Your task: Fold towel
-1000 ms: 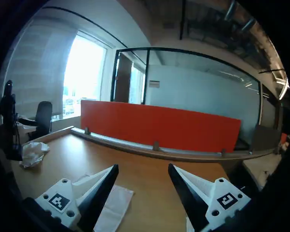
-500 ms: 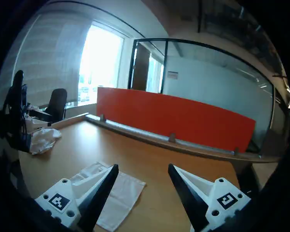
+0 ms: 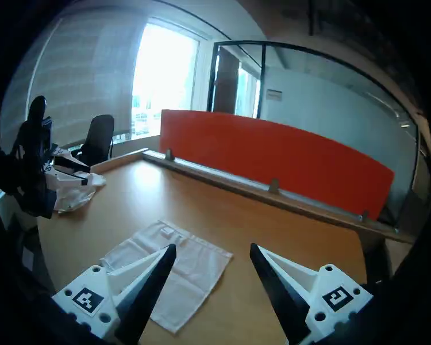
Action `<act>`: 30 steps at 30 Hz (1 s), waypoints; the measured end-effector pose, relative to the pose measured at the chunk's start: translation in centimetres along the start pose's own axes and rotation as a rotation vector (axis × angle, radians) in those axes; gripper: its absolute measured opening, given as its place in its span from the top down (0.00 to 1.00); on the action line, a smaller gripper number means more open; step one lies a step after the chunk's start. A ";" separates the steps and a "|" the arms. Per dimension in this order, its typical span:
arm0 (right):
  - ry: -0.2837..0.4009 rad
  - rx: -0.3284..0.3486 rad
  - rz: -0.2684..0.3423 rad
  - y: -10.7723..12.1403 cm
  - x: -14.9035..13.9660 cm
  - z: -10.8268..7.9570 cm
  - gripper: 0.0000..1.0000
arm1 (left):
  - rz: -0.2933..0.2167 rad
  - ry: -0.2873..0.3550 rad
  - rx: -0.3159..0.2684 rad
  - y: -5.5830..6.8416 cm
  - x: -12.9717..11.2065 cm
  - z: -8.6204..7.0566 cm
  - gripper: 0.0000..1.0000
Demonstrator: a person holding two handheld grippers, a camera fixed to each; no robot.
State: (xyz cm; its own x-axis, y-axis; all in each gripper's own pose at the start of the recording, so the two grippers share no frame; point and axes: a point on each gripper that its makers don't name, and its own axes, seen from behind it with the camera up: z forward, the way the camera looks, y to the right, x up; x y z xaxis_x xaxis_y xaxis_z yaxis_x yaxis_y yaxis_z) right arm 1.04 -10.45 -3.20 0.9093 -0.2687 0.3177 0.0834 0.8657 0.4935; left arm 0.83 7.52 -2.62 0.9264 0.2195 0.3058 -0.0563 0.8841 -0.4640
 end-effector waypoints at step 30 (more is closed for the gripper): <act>-0.197 0.089 0.018 -3.8 -11.9 2.6 0.00 | 0.024 -0.191 -0.125 4.7 -11.0 3.0 0.31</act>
State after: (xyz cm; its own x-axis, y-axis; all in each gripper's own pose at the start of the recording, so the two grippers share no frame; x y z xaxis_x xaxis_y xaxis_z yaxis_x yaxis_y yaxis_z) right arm -11.12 -11.64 -6.73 0.8124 -0.3386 0.4748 0.0237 0.8327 0.5533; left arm -10.71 10.53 -5.70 0.8375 0.3246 0.4396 -0.0198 0.8220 -0.5691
